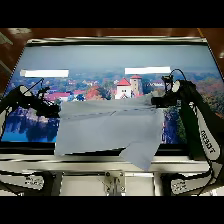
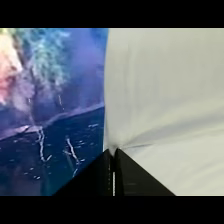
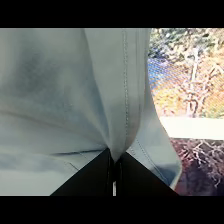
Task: Fold the shirts.
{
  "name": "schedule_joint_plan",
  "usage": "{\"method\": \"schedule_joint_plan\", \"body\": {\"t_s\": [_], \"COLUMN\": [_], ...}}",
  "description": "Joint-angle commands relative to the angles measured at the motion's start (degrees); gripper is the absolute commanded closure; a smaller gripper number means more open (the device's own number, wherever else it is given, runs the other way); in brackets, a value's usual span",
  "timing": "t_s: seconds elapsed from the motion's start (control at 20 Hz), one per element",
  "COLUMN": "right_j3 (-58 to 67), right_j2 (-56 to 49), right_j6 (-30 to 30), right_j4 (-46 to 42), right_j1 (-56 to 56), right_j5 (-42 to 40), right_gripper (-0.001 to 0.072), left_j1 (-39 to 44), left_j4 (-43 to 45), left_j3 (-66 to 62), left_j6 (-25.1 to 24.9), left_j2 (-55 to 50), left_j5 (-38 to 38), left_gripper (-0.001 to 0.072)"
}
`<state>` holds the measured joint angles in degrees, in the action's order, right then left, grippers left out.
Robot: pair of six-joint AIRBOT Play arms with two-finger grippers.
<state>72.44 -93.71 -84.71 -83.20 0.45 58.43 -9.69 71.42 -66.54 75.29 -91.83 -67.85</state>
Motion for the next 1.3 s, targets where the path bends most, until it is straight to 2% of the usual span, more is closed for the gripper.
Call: {"method": "schedule_joint_plan", "body": {"t_s": [0.0, 0.05, 0.1, 0.15, 0.2, 0.3, 0.45, 0.5, 0.55, 0.65, 0.7, 0.85, 1.0, 1.25], "right_j3": [-0.02, 0.0, 0.0, 0.17, 0.81, 1.6, 1.55, 1.05, -0.44, -5.92, -9.31, -18.56, -21.88, -21.94], "right_j2": [-0.02, 0.04, 0.55, 1.6, 3.32, 8.24, 15.63, 17.05, 18.47, 21.05, 22.03, 23.47, 23.47, 23.47], "right_j6": [-0.22, -0.24, -0.09, -0.04, -0.22, -0.17, -1.01, -0.2, 0.52, 1.62, 3.76, 10.23, 11.08, 11.06], "right_j4": [0.22, 0.61, 1.38, 1.38, 0.98, -1.44, -14.75, -15.98, -14.95, -6.25, 0.42, 15.93, 18.4, 19.17], "right_j1": [-0.11, -0.11, -0.11, -0.11, -0.11, -0.11, -1.51, -3.5, -6.49, -13.64, -16.96, -22.88, -22.71, -22.73], "right_j5": [-0.15, -0.17, 0.0, 1.2, 3.34, 6.97, 16.39, 19.87, 22.25, 23.47, 23.47, 23.45, 21.77, 17.49], "right_gripper": [0.0601, 0.0433, 0.0257, 0.0239, 0.0239, 0.0239, 0.024, 0.024, 0.024, 0.0239, 0.0239, 0.0239, 0.0238, 0.0239], "left_j1": [-0.04, -0.04, -0.07, -0.13, -0.39, -2.05, -7.28, -9.33, -11.65, -16.26, -18.36, -22.84, -23.12, -22.67], "left_j4": [0.15, -0.26, -0.46, -0.46, -0.42, -0.37, -0.35, -0.44, -0.46, -2.19, -4.28, -6.84, -9.64, -10.29], "left_j3": [-0.13, -0.13, -0.15, -0.17, -0.81, -3.5, -4.85, -3.3, 0.02, 10.78, 16.96, 31.3, 37.62, 38.97], "left_j6": [1.42, 1.55, 2.23, 3.3, 3.43, 3.08, 0.5, -1.27, -2.58, -2.62, -3.85, -9.09, -10.86, -10.99], "left_j2": [-0.15, -0.15, -0.07, 0.22, 0.55, 2.05, 8.79, 11.45, 14.29, 19.19, 20.98, 22.62, 22.62, 22.51], "left_j5": [1.44, 1.4, 1.07, 0.2, -1.7, -7.63, -13.55, -14.84, -15.98, -16.22, -16.09, -15.96, -11.8, -7.39], "left_gripper": [0.0668, 0.0599, 0.0426, 0.0231, 0.0175, 0.0175, 0.0175, 0.0174, 0.0169, 0.0006, -0.0013, -0.0013, -0.0002, 0.0]}}
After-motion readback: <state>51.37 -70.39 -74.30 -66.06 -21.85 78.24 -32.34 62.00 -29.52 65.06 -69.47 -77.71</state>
